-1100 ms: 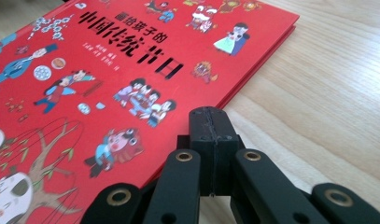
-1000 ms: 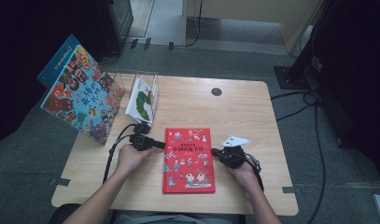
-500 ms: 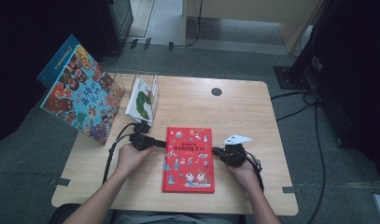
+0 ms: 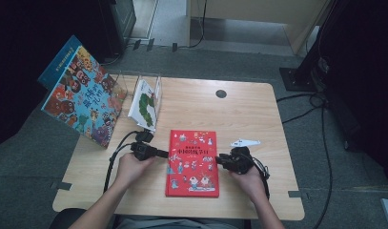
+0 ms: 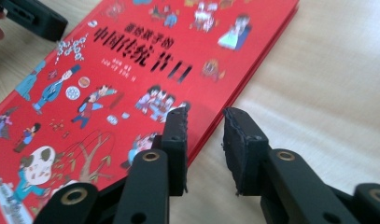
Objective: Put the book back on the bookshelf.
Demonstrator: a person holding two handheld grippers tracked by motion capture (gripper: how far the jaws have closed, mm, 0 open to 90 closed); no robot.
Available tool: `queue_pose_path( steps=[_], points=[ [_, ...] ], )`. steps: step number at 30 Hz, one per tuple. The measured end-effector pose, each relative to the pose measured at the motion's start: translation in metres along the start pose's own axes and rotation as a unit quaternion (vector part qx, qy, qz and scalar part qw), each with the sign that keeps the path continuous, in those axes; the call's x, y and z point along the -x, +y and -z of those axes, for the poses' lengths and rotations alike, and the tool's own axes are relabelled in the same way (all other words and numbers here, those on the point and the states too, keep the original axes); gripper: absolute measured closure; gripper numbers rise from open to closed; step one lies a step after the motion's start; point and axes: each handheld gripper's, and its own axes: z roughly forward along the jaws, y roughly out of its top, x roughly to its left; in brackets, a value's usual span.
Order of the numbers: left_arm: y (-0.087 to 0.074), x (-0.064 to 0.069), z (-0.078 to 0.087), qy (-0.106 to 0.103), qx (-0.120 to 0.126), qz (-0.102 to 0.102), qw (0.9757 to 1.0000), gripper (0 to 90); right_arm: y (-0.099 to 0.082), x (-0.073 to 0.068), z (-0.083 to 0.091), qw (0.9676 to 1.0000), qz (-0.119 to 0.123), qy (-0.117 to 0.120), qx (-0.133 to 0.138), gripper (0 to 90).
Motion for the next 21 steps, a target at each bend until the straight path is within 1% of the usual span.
queue_pose_path(
  steps=[2, 3, 4, 5, 6, 7, 8, 9, 11, 12, 13, 14, 15, 16, 18, 19, 20, 21],
  points=[
    [0.0, -0.002, -0.001, 0.006, 0.0, 0.005, 1.0, 88.3, -0.002, -0.002, -0.001, 0.9999, -0.016, 0.002, -0.004, 67.9],
    [-0.001, -0.003, -0.002, 0.006, 0.001, 0.007, 1.0, 88.5, -0.002, -0.002, 0.0, 0.9997, -0.024, 0.003, -0.007, 68.0],
    [-0.001, -0.003, -0.004, 0.003, -0.003, 0.007, 1.0, 89.1, 0.0, -0.003, 0.0, 0.9992, -0.037, 0.0, -0.016, 67.9],
    [-0.001, -0.003, -0.004, 0.003, -0.003, 0.007, 1.0, 89.1, 0.0, -0.003, 0.0, 0.9992, -0.037, 0.0, -0.016, 67.9],
    [-0.001, -0.001, -0.006, -0.001, -0.004, 0.005, 1.0, 89.1, 0.003, -0.003, 0.0, 0.9984, -0.05, -0.001, -0.028, 68.0],
    [-0.001, -0.001, -0.006, -0.001, -0.004, 0.005, 1.0, 89.3, 0.003, -0.003, 0.0, 0.9984, -0.05, -0.001, -0.028, 68.0],
    [-0.001, -0.001, -0.007, -0.004, -0.002, 0.01, 0.9999, 89.3, 0.005, -0.002, -0.001, 0.997, -0.068, 0.002, -0.038, 67.8],
    [-0.001, 0.0, -0.008, -0.007, -0.003, 0.011, 0.9999, 89.3, 0.005, -0.002, -0.001, 0.997, -0.068, 0.002, -0.038, 67.8],
    [-0.001, 0.002, -0.009, -0.002, -0.003, 0.007, 1.0, 90.0, 0.009, 0.0, -0.003, 0.9948, -0.09, 0.004, -0.047, 67.4],
    [-0.002, 0.003, -0.009, -0.001, -0.002, 0.008, 1.0, 90.0, 0.01, 0.0, -0.004, 0.9936, -0.1, 0.006, -0.053, 67.4],
    [-0.002, 0.002, -0.009, -0.003, -0.003, 0.008, 1.0, 90.0, 0.012, 0.001, -0.005, 0.9926, -0.107, 0.007, -0.057, 67.5],
    [-0.004, 0.002, -0.008, -0.007, -0.006, 0.01, 0.9999, 90.0, 0.016, 0.0, -0.008, 0.9907, -0.118, 0.008, -0.067, 67.7],
    [-0.004, 0.002, -0.008, -0.007, -0.006, 0.01, 0.9999, 90.0, 0.016, 0.0, -0.008, 0.9907, -0.118, 0.008, -0.067, 67.7],
    [-0.004, 0.002, -0.008, -0.009, -0.006, 0.011, 0.9999, 90.0, 0.019, 0.0, -0.009, 0.9899, -0.122, 0.008, -0.071, 67.3],
    [-0.005, 0.001, -0.008, -0.011, -0.004, 0.015, 0.9998, 90.0, 0.023, 0.0, -0.011, 0.9889, -0.126, 0.002, -0.078, 67.0],
    [-0.005, 0.002, -0.008, -0.01, -0.004, 0.015, 0.9998, 90.0, 0.024, 0.0, -0.012, 0.9883, -0.129, 0.0, -0.082, 67.0],
    [-0.006, 0.003, -0.008, -0.008, -0.004, 0.014, 0.9999, 90.0, 0.027, 0.002, -0.013, 0.986, -0.141, 0.001, -0.088, 67.2],
    [-0.006, 0.003, -0.008, -0.008, -0.004, 0.014, 0.9999, 90.0, 0.027, 0.002, -0.013, 0.986, -0.141, 0.001, -0.088, 67.2]
  ],
)
